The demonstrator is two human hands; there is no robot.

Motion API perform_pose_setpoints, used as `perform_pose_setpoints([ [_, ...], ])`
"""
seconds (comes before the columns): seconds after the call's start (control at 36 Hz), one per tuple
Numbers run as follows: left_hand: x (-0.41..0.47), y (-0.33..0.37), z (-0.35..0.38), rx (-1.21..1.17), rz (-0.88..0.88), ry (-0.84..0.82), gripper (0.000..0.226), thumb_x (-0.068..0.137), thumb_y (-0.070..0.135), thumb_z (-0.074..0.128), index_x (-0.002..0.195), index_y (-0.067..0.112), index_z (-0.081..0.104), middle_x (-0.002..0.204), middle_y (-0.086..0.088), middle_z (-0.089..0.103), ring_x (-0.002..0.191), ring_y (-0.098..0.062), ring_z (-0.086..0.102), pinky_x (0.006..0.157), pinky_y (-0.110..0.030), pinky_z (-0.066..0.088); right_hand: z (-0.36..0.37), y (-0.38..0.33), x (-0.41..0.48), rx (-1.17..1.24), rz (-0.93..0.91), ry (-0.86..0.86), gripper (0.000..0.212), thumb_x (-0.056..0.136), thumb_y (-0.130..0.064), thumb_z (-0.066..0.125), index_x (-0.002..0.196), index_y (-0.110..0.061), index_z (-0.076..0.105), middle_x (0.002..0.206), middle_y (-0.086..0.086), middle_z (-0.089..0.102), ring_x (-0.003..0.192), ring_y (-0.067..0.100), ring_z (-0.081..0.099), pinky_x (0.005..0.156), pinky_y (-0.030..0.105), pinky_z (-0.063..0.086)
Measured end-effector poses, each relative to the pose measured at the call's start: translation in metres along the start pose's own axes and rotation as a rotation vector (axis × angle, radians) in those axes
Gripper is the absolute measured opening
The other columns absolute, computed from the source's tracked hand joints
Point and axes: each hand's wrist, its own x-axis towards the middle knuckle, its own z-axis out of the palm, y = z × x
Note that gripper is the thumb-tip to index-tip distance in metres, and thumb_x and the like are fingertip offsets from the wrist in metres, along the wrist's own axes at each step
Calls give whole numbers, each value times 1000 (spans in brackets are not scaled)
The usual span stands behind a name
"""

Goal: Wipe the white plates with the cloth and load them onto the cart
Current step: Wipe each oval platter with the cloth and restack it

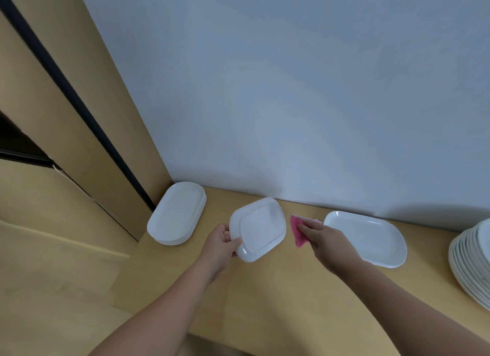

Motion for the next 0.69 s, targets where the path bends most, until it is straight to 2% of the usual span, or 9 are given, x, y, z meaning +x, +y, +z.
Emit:
perform_pose_setpoints([
  [0.14,-6,18,-25,38,107,88,26,93,5,60,112,23,57,96,3,75,89,-13,71,80,-33,59,-5,-19,14,2,-81,57,40,92,3,49,123,-18,65,139,-32,32,122,16,56,91,41,52],
  [0.25,-10,29,-53,114,187,219,25,91,9,61,108,27,60,96,1,74,90,-18,70,81,-37,58,-5,-37,27,-6,-105,33,46,92,2,50,131,-21,59,145,-21,42,122,21,56,90,42,51],
  [0.36,-12,31,-83,193,273,301,26,91,7,56,99,31,62,89,9,75,81,-11,69,64,-19,54,0,-55,39,-44,-101,-11,48,95,-3,47,136,-27,53,148,-21,40,123,16,54,89,36,51],
  [0.39,-12,30,-90,218,287,319,27,91,6,55,97,32,62,90,11,74,83,-10,68,65,-18,52,2,-60,41,-51,-101,-23,50,95,-4,47,137,-29,52,148,-21,38,124,15,53,89,34,51],
  [0.47,-12,23,-111,300,320,357,27,91,5,54,97,30,63,93,10,72,90,-13,66,74,-28,51,8,-73,46,-70,-102,-44,52,95,-5,47,139,-31,50,150,-21,37,124,15,53,91,32,49],
  [0.53,-11,18,-122,364,351,373,31,91,4,55,90,35,62,87,12,70,84,-12,64,73,-32,49,13,-81,48,-63,-108,-42,51,94,-4,48,139,-29,51,149,-19,38,125,15,53,93,31,48],
  [0.61,-11,13,-132,477,408,373,36,92,5,56,81,39,57,76,18,64,68,-4,55,64,-25,44,19,-90,50,-54,-103,-41,50,94,-4,48,138,-28,51,149,-17,40,125,16,53,93,33,48],
  [0.69,-9,8,-141,536,444,379,33,94,8,56,79,38,55,65,12,58,60,-6,48,59,-23,39,25,-98,51,-64,-87,-53,50,95,-4,47,140,-28,50,150,-18,37,127,16,51,95,33,47],
])
